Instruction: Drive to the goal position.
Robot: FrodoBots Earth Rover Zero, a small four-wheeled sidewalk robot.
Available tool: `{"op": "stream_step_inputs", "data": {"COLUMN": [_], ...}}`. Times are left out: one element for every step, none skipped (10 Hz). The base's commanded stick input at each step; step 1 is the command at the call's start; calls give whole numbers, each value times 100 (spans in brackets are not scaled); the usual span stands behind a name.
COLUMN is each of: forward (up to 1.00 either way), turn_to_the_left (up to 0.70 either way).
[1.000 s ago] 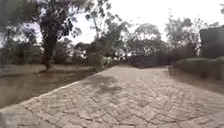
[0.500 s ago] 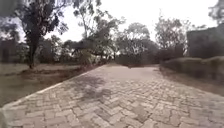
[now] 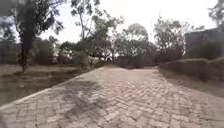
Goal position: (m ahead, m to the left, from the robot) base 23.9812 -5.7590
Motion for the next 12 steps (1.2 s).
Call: {"op": "stream_step_inputs", "data": {"forward": [85,85,85,85,85,85,85,85,85,85,85,85], "turn_to_the_left": [0,0,0,0,0,0,0,0,0,0,0,0]}}
